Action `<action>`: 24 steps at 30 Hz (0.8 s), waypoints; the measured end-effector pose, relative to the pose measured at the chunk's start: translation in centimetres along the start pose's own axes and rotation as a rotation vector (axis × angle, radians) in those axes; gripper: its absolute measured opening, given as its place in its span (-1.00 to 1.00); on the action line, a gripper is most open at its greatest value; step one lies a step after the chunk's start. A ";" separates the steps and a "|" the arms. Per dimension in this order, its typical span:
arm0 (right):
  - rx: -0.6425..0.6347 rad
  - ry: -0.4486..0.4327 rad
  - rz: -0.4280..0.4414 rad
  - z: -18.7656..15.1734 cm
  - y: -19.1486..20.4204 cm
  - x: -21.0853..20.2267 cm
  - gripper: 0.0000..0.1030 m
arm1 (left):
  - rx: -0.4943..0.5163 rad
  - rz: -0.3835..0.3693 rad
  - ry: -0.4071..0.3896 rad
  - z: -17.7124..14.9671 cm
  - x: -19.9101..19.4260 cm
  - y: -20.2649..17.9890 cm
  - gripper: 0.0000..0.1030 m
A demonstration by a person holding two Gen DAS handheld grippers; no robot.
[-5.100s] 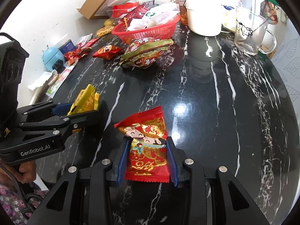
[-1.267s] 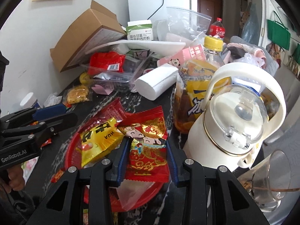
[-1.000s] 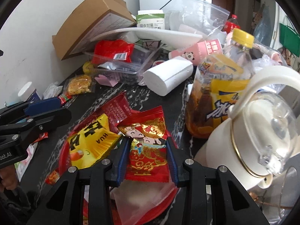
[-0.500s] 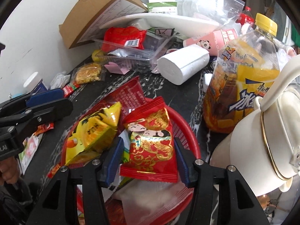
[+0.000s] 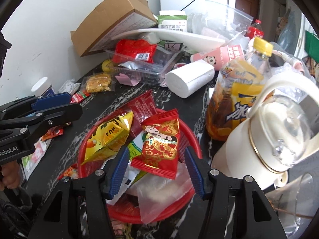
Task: Organize snacks
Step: 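Open both tools to release the packets into the basket, then withdraw both open tools from the basket back over the table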
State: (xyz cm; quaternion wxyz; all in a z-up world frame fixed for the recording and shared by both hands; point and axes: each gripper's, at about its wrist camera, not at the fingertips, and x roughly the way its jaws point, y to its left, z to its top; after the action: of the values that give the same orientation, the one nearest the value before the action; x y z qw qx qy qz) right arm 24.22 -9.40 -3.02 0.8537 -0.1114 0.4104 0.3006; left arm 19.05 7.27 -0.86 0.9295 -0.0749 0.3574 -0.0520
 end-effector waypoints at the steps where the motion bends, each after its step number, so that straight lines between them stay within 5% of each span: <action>1: 0.003 -0.009 -0.001 0.0 0.0 -0.5 0.11 | 0.001 -0.002 -0.005 0.0 -0.4 -0.1 -0.13; 24: 0.052 -0.242 -0.053 -1.7 1.8 -14.4 0.24 | 0.097 0.038 -0.134 -0.3 -11.1 -5.3 -0.13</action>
State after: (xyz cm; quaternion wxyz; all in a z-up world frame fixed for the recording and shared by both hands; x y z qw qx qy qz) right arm 15.16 -14.77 7.04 0.9073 -0.0631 0.3087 0.2785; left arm 10.38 3.70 7.14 0.9547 -0.0264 0.2927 -0.0463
